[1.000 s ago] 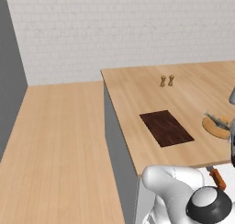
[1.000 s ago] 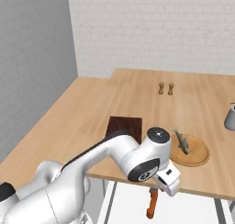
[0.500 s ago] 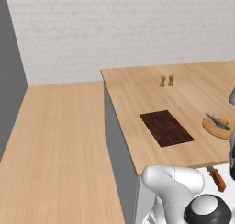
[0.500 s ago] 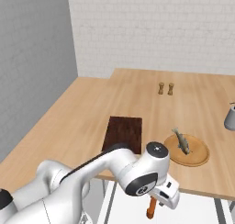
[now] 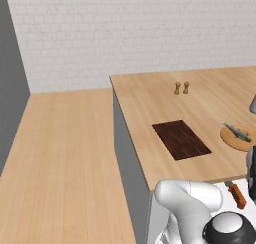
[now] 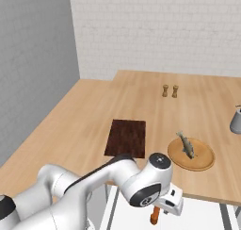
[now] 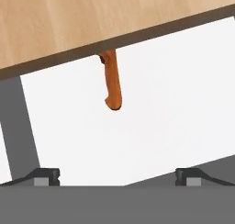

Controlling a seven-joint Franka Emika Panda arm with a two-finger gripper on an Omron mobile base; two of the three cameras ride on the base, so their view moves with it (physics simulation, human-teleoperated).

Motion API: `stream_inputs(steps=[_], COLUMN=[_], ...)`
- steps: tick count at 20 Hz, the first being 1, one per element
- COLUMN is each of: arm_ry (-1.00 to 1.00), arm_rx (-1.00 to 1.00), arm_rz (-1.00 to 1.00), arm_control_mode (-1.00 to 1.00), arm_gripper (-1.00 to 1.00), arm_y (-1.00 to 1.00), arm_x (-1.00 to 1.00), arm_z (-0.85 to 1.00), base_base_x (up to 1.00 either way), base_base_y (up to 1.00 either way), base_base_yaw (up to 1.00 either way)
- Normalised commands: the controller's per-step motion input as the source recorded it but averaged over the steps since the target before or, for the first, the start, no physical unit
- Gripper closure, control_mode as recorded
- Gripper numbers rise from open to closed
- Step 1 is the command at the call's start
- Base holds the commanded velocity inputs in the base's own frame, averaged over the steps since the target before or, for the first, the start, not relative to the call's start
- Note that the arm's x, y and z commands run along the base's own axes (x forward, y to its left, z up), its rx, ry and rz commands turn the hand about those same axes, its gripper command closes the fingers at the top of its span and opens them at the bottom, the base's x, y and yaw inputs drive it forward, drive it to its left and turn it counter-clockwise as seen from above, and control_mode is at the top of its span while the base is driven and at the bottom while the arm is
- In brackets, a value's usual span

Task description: Pick up the knife from the drawer and place it on the cutting board. Then place the meat from the plate to the cutting board.

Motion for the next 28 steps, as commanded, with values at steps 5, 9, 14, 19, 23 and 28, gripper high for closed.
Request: stream_inputs(steps=[5,9,14,19,23,28], arm_ry=[-0.03,-0.08,-0.11,-0.01,0.2,0.23], arm_rx=[-0.02,0.0,0.0,0.0,0.0,0.0], arm_rz=[0.04,0.04,0.03,0.0,0.0,0.0], arm_control_mode=[-1.0,-1.0,-1.0,-1.0,-1.0,-1.0], arm_gripper=[-1.0,-1.0,-1.0,-1.0,-1.0,-1.0], arm_y=[0.0,0.0,0.0,0.0,-0.06,-0.09], arm_x=[0.09,0.09,0.15,-0.03,-0.16,-0.12], arm_z=[-0.22,-0.07,0.0,-0.14,-0.17,-0.09], base_base_x=[0.0,0.0,0.0,0.0,0.0,0.0], base_base_y=[0.0,0.0,0.0,0.0,0.0,0.0], base_base_yaw=[0.0,0.0,0.0,0.0,0.0,0.0])
